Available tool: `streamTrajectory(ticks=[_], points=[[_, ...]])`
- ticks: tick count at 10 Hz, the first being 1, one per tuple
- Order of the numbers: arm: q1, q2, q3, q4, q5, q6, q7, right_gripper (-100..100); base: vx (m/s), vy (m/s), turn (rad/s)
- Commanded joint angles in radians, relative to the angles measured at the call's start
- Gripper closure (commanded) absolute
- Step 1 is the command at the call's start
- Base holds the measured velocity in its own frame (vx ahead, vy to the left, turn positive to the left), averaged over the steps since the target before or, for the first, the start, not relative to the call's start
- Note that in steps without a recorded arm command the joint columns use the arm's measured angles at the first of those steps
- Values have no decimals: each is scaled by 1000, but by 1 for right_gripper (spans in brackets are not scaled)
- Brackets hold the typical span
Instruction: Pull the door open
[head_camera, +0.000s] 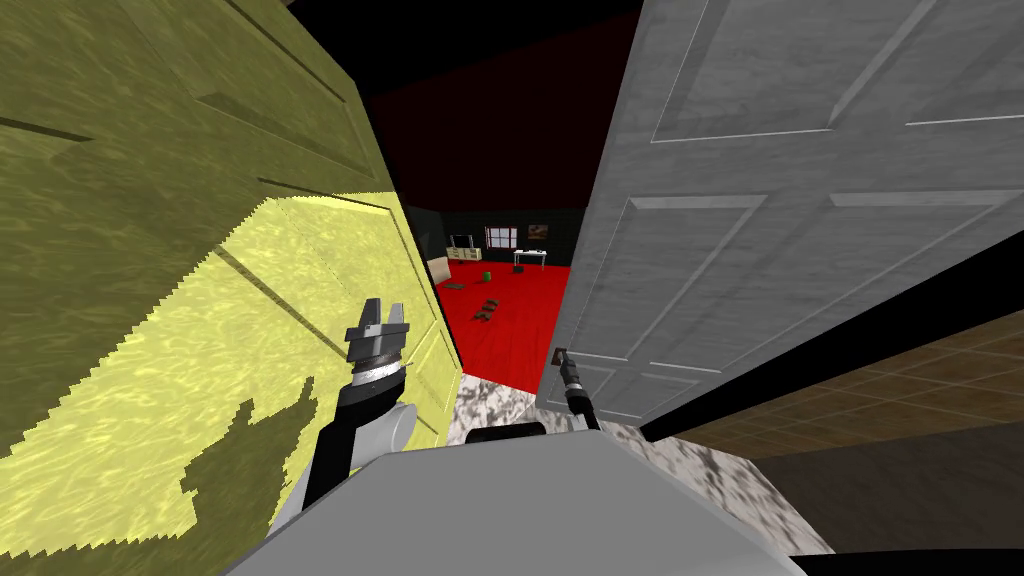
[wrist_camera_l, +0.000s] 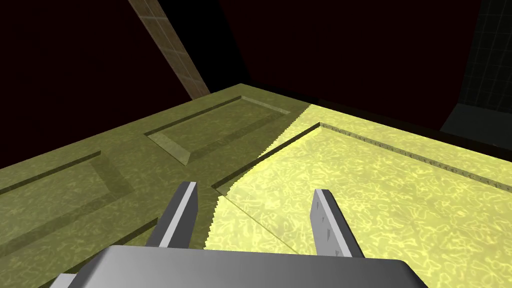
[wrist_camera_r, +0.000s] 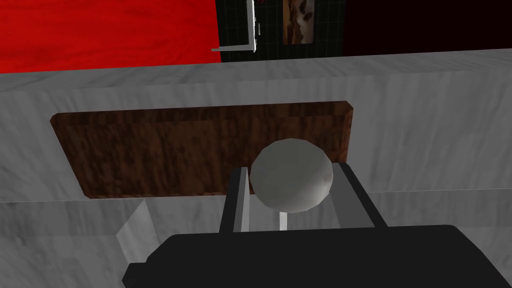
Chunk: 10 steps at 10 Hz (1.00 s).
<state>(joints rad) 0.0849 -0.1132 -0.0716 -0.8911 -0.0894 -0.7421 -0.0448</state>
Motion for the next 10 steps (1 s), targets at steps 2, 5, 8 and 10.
streamTrajectory(ticks=[2,5,8,10], points=[[6,-29,21,2,6,-13,-38,100,-196,-22,132],[8,-44,30,3,9,-15,-52,100,-170,15,38],[26,-80,40,17,9,-40,-92,100,-175,6,49],[38,-107,46,25,9,-60,-121,100,-205,-19,117]])
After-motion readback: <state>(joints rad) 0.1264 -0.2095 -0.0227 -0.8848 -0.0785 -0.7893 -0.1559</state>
